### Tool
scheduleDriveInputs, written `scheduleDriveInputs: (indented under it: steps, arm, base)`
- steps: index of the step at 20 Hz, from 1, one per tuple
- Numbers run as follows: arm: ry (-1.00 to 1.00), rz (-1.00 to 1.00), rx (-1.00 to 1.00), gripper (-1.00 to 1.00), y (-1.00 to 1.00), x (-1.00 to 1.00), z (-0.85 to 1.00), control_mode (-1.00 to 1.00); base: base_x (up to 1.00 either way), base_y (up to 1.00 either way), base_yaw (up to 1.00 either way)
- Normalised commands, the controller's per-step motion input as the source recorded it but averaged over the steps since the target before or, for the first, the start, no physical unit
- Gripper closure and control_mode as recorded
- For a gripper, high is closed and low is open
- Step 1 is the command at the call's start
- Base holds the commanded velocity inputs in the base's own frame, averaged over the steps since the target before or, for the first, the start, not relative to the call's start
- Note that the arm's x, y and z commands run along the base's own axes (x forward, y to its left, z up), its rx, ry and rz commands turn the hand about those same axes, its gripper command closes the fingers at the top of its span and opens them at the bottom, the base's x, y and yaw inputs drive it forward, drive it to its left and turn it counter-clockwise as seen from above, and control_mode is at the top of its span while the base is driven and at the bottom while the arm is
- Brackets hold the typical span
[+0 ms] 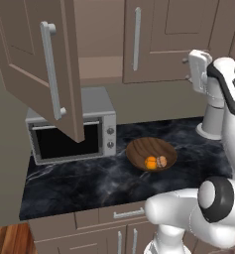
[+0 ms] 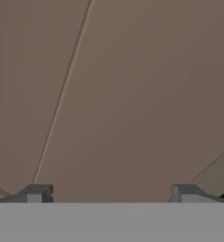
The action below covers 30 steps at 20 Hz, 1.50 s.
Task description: Open the cabinet. Pick the orange and tangerine from the cabinet and place them into the bowl. Then close the cabinet.
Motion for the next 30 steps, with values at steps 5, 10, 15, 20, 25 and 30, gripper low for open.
scheduleDriveInputs:
  steps: [5,10,15,20,25,30]
  arm:
    - [0.03,0.00,0.00,-1.00,0.00,-0.73,0.09,-1.00]
    - [0.17,0.00,-0.01,-1.00,0.08,-0.65,0.38,-1.00]
    - [0.16,0.00,-0.03,-1.00,0.16,-0.68,0.35,-1.00]
    - [0.03,0.00,-0.06,-1.00,0.27,-0.65,0.08,-1.00]
    - [0.00,0.00,-0.07,-1.00,0.42,-0.59,0.01,-1.00]
    - [0.00,0.00,-0.05,-1.00,0.40,-0.60,0.08,-1.00]
  base:
    - [0.00,0.00,0.00]
    - [0.00,0.00,0.00]
    - [0.00,0.00,0.00]
    - [0.00,0.00,0.00]
    - [0.00,0.00,0.00]
    - [0.00,0.00,0.00]
